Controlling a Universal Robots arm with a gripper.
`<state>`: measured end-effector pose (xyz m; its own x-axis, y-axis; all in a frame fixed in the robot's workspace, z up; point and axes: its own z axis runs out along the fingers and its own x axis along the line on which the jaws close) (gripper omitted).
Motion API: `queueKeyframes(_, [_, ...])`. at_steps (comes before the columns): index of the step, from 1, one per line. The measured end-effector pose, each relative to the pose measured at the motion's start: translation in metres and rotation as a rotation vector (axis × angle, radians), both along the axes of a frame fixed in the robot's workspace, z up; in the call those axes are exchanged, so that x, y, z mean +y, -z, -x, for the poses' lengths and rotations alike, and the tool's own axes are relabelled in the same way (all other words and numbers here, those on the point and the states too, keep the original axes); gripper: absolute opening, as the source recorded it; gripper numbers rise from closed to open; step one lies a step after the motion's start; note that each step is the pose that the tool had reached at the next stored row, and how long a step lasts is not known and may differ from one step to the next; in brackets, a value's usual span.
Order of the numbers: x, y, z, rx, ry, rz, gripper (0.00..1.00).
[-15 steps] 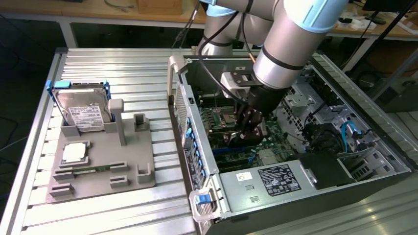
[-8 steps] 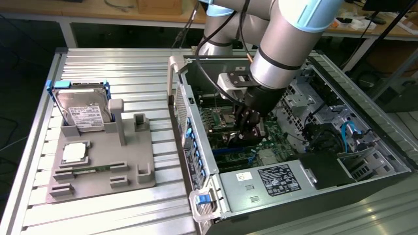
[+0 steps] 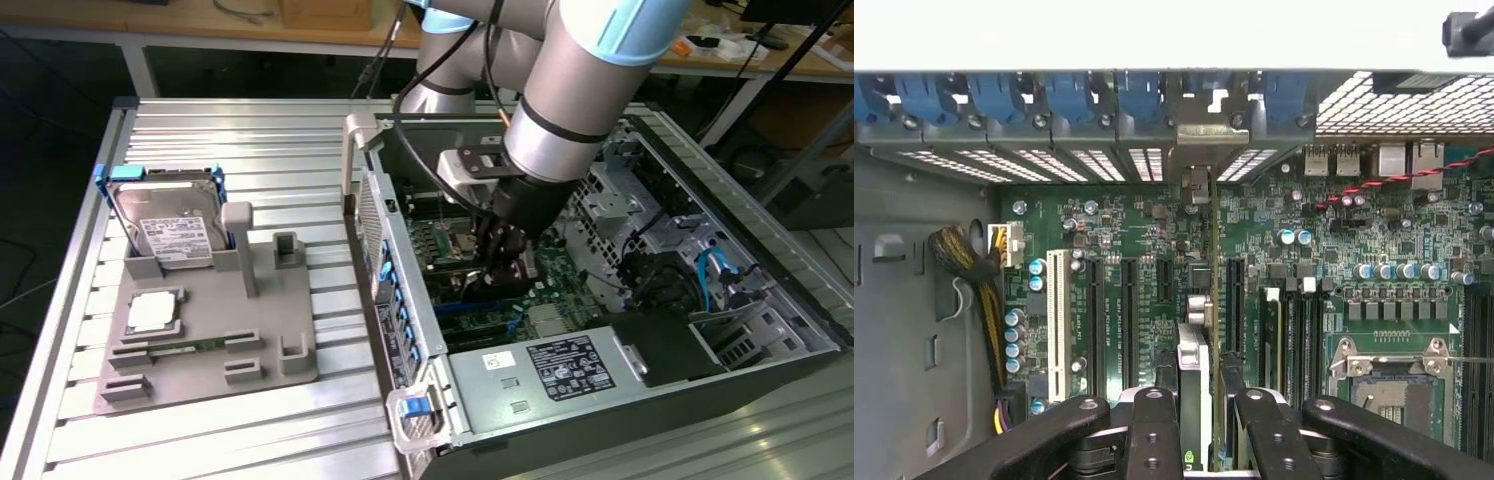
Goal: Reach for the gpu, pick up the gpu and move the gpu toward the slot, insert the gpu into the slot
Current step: 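Insert the gpu into the slot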
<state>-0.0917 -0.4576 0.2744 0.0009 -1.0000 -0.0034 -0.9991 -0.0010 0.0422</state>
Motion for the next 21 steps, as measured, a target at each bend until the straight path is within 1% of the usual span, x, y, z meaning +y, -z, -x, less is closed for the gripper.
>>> queueKeyframes(5, [0.0000,0.0003,0.0004,-0.0038,0.000,0.0001,0.27])
queueKeyframes(9, [0.0000,0.0004,0.0009,-0.0124,0.000,0.0001,0.27])
queueKeyframes(11, [0.0000,0.0005,0.0022,-0.0147,0.000,0.0000,0.27])
queueKeyframes(17, [0.0000,0.0006,0.0029,-0.0148,0.000,-0.0001,0.27])
queueKeyframes(21, [0.0000,0.0011,0.0032,-0.0148,0.000,-0.0030,0.27])
